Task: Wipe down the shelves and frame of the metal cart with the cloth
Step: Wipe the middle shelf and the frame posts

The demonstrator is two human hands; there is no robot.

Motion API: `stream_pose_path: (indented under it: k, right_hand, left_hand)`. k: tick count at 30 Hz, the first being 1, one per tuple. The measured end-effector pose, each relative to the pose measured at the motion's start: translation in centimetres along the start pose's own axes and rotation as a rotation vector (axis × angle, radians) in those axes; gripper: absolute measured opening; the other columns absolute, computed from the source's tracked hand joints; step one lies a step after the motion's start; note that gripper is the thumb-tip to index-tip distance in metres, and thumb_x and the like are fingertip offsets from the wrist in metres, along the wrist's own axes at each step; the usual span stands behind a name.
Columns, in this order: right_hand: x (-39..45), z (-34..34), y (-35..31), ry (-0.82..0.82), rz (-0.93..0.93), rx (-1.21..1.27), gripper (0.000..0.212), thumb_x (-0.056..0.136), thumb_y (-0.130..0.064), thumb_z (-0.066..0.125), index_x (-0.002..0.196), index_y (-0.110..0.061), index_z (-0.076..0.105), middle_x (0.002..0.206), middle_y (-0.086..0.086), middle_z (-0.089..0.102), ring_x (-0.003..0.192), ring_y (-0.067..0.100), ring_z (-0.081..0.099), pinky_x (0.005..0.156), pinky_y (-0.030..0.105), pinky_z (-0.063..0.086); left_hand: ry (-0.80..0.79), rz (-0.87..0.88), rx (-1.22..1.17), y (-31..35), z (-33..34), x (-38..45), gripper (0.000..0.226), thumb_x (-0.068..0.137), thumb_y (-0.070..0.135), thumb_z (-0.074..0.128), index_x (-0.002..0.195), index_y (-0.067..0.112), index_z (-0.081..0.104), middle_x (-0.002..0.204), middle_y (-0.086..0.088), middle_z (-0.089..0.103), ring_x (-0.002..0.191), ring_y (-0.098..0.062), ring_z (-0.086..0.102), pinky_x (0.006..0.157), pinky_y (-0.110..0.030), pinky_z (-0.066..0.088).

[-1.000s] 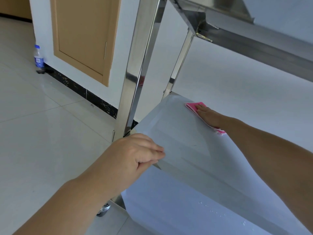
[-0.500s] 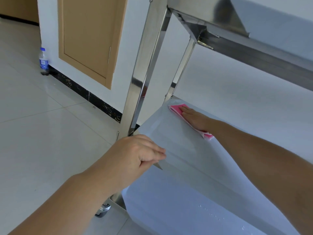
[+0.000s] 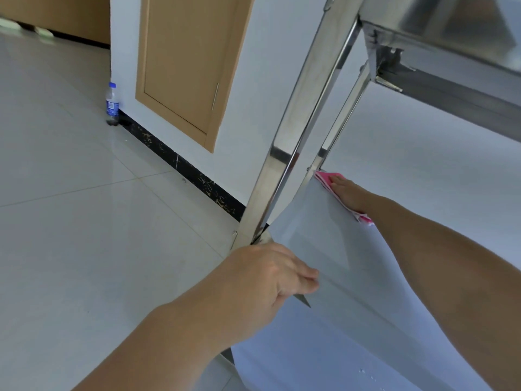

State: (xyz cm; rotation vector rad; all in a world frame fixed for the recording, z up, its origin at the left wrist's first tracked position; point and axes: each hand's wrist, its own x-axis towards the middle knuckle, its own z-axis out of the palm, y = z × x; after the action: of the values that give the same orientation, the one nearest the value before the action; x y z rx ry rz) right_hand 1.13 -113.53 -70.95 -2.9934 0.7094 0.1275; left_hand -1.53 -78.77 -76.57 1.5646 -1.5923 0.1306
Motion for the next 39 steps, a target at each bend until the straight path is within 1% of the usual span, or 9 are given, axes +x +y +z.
stream_pose_path:
  k: [6, 11, 15, 18, 22, 31, 34, 37, 39]
  right_hand:
    - [1.3, 0.0, -0.1, 0.032, 0.022, 0.099, 0.048, 0.102, -0.032, 0.017, 0.147, -0.017, 0.021, 0.155, 0.003, 0.021, 0.140, 0.025, 0.022, 0.116, 0.046, 0.016]
    - [1.0, 0.3, -0.3, 0.028, -0.012, 0.168, 0.048, 0.102, -0.033, 0.020, 0.148, -0.019, 0.021, 0.155, 0.001, 0.019, 0.142, 0.020, 0.018, 0.117, 0.044, 0.013]
    - [-0.5, 0.2, -1.5, -0.013, -0.056, 0.137, 0.050, 0.102, -0.037, 0.017, 0.149, -0.023, 0.013, 0.157, -0.002, 0.010, 0.144, 0.017, 0.012, 0.118, 0.041, 0.009]
    - [-1.8, 0.4, -2.1, -0.030, -0.087, 0.107, 0.051, 0.102, -0.037, 0.016, 0.150, -0.023, 0.008, 0.158, -0.004, 0.004, 0.144, 0.013, 0.006, 0.117, 0.032, 0.002]
    - [-3.7, 0.7, -3.2, -0.053, -0.143, 0.099, 0.050, 0.102, -0.036, 0.017, 0.149, -0.023, 0.005, 0.158, -0.005, 0.000, 0.144, 0.010, 0.002, 0.110, 0.023, 0.000]
    - [-8.5, 1.4, -6.0, -0.067, -0.322, 0.071, 0.049, 0.102, -0.031, 0.020, 0.149, -0.021, 0.007, 0.158, -0.003, 0.000, 0.144, 0.009, 0.000, 0.114, 0.025, -0.002]
    - [-9.8, 1.8, -6.7, -0.061, -0.378, 0.038, 0.049, 0.102, -0.029, 0.020, 0.149, -0.018, 0.006, 0.158, -0.001, -0.001, 0.144, 0.009, -0.003, 0.111, 0.019, -0.005]
    - [-11.1, 1.7, -7.4, -0.060, -0.398, 0.001, 0.049, 0.103, -0.028, 0.019, 0.149, -0.017, 0.006, 0.158, 0.001, -0.002, 0.144, 0.010, -0.005, 0.113, 0.021, -0.005]
    - [-12.3, 1.8, -8.1, -0.064, -0.418, -0.007, 0.050, 0.102, -0.028, 0.019, 0.149, -0.018, 0.005, 0.158, 0.001, -0.003, 0.144, 0.010, -0.006, 0.116, 0.025, -0.004]
  left_hand:
    - [0.052, -0.010, -0.020, 0.3, 0.4, -0.1, 0.029, 0.081, 0.001, 0.063, 0.100, 0.020, 0.074, 0.106, 0.010, 0.071, 0.102, 0.001, 0.057, 0.086, -0.013, 0.046]
    - [0.025, -0.054, -0.024, 0.6, 0.2, 0.0, 0.026, 0.083, 0.002, 0.063, 0.099, 0.020, 0.073, 0.105, 0.010, 0.071, 0.102, 0.000, 0.055, 0.087, -0.014, 0.046]
    - [0.039, -0.198, -0.013, 1.0, 0.2, 0.1, 0.016, 0.089, 0.020, 0.060, 0.096, 0.027, 0.073, 0.102, 0.015, 0.068, 0.101, -0.001, 0.052, 0.084, -0.019, 0.045]
    - [0.040, -0.094, -0.034, 1.0, 0.2, 0.2, 0.021, 0.083, 0.005, 0.066, 0.096, 0.018, 0.074, 0.103, 0.007, 0.072, 0.103, -0.001, 0.054, 0.088, -0.015, 0.044]
    - [0.085, -0.093, -0.066, 0.7, 0.1, 0.3, 0.020, 0.077, 0.000, 0.069, 0.089, 0.014, 0.076, 0.098, 0.004, 0.072, 0.098, -0.001, 0.057, 0.087, -0.011, 0.044]
    - [0.092, -0.130, -0.011, 1.3, 0.2, 0.9, 0.023, 0.070, -0.004, 0.076, 0.083, 0.014, 0.077, 0.092, 0.015, 0.067, 0.093, 0.004, 0.059, 0.083, -0.008, 0.045]
    - [0.094, -0.114, 0.048, 1.3, 0.6, 0.7, 0.025, 0.068, -0.006, 0.077, 0.084, 0.014, 0.077, 0.092, 0.008, 0.071, 0.095, 0.000, 0.058, 0.085, -0.010, 0.044]
    - [0.113, -0.085, 0.166, 1.7, 0.6, 0.5, 0.024, 0.066, -0.005, 0.079, 0.083, 0.011, 0.076, 0.092, 0.000, 0.072, 0.089, -0.006, 0.060, 0.082, -0.014, 0.046]
    - [0.163, -0.137, 0.283, 2.2, 0.3, 0.4, 0.023, 0.062, 0.003, 0.084, 0.079, 0.010, 0.070, 0.086, 0.001, 0.065, 0.081, -0.017, 0.060, 0.074, -0.028, 0.049]
